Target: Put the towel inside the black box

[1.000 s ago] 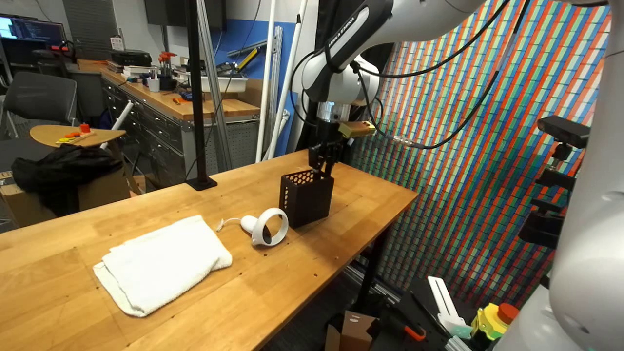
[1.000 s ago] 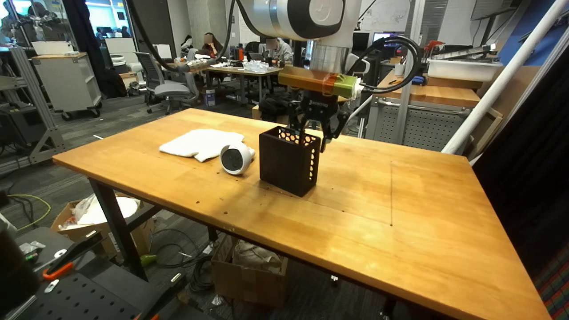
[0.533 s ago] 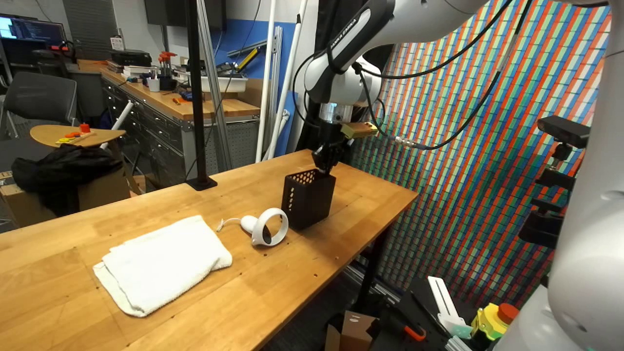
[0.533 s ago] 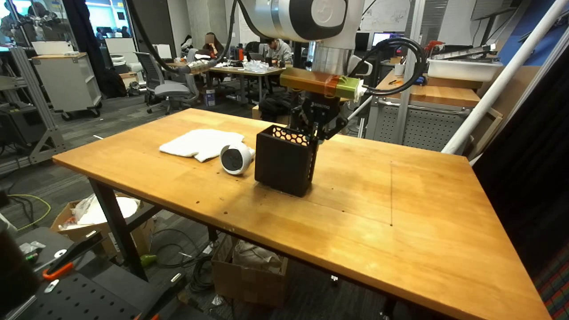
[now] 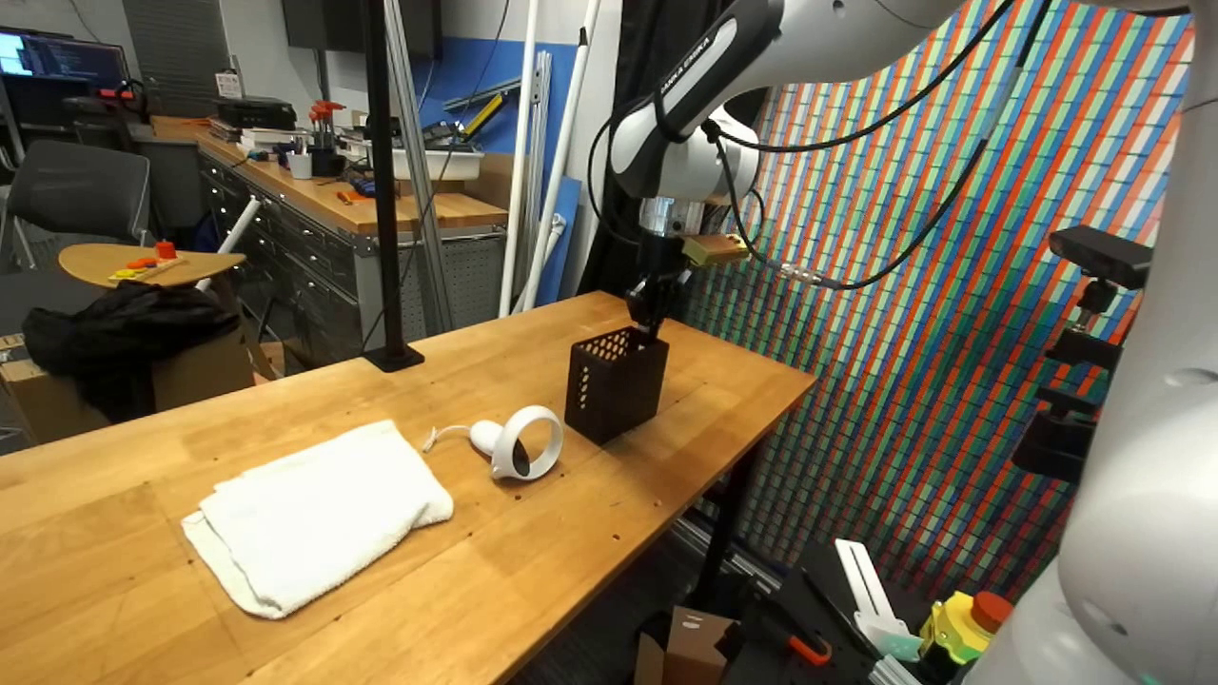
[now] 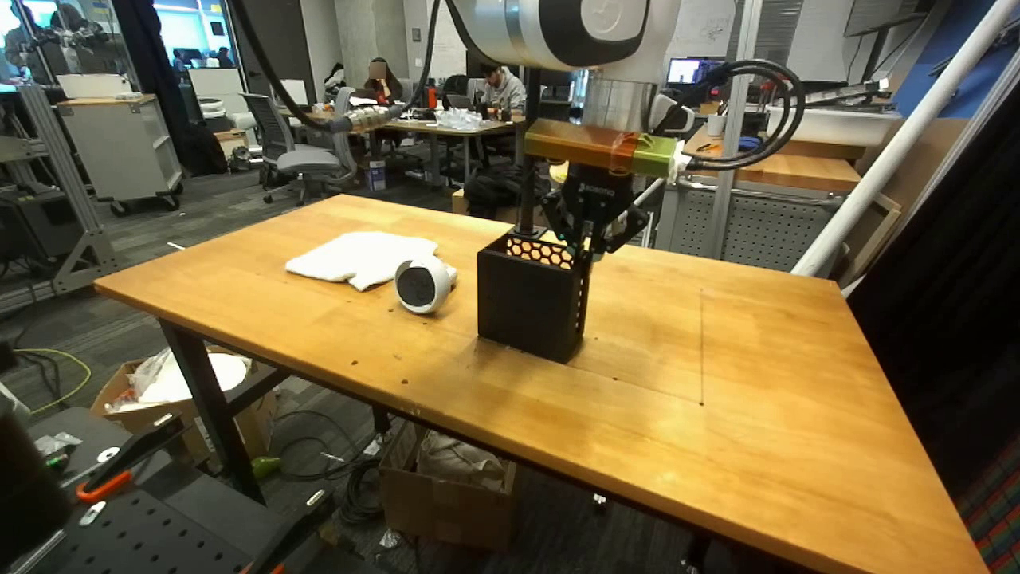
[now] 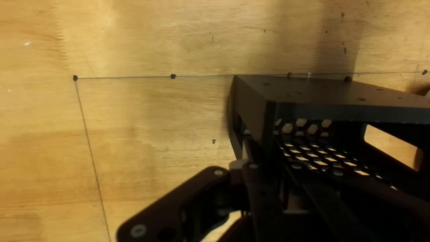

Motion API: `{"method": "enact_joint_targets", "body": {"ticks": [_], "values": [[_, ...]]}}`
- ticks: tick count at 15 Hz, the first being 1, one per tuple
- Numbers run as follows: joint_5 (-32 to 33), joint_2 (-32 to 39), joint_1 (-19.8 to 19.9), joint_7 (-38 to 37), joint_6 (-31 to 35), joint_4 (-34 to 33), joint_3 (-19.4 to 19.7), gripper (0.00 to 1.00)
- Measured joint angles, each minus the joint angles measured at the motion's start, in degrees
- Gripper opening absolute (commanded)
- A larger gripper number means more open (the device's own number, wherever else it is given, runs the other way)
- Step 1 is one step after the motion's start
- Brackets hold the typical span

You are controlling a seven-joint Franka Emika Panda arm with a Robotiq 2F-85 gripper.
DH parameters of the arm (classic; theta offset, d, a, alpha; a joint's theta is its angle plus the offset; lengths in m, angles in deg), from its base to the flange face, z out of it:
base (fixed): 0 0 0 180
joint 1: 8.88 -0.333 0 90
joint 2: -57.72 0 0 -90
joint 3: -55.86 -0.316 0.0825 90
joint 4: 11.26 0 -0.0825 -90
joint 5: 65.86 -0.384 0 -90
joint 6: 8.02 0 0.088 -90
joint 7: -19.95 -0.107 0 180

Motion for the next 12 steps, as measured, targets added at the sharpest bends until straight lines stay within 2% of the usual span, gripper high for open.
{"method": "enact_joint_targets", "body": {"ticks": [12], "values": [[1.46,0.48,6.22,8.42,-2.69,-4.91,3.01,0.11]]}}
